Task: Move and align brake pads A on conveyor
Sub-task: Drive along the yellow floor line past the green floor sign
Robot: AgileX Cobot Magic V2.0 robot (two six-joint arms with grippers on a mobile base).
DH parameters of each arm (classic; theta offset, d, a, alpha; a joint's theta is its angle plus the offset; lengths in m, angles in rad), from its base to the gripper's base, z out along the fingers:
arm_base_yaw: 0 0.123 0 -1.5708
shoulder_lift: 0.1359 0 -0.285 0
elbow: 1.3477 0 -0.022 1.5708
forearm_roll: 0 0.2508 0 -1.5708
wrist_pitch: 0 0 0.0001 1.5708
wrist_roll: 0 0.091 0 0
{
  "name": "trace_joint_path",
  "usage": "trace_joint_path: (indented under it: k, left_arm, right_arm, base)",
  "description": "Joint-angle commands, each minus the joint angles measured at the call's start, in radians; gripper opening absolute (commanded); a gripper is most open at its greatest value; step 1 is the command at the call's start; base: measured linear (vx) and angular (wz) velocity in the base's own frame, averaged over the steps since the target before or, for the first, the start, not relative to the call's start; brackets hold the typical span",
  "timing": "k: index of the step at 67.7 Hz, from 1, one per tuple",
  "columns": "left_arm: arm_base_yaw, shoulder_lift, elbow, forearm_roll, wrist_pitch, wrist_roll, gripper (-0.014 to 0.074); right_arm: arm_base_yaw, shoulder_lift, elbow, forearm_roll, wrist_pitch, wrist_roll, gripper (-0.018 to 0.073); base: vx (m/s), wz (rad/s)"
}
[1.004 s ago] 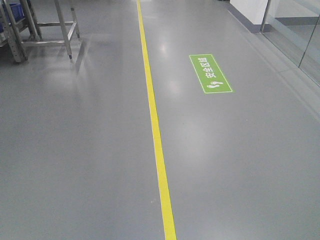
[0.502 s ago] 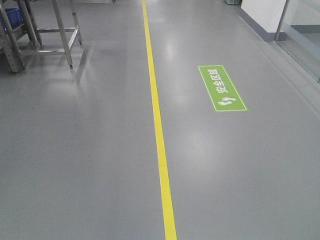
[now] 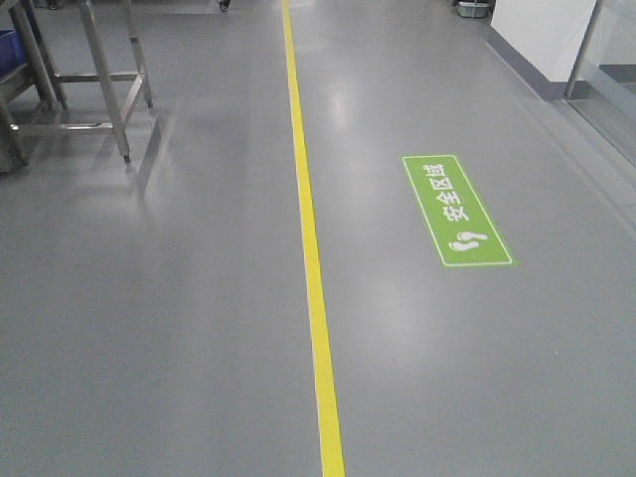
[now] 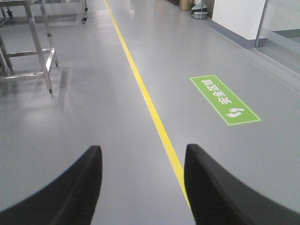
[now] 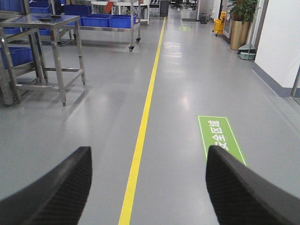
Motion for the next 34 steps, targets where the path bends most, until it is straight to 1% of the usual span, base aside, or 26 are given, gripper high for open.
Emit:
trace_joint_path:
  k: [1,18,34]
  left_arm:
    - [-0.004,0.011,-0.024,-0.003,-0.069,-0.002,0.0391]
    - [-0.004,0.011,-0.024,-0.003,-0.069,-0.002,0.0391]
    - [-0.004,0.011,-0.024,-0.003,-0.069,-0.002,0.0391]
  right_arm:
    - [0.000,0.015,-0.027,-0.006,-0.078,-0.010,0.0488]
    - [0.000,0.015,-0.027,-0.006,-0.078,-0.010,0.0488]
    - [0.000,0.015,-0.027,-0.006,-0.077,-0.010,0.0488]
  base:
    - [0.64,-0.05]
    - [0.67,-0.06]
    - [0.69,0.02]
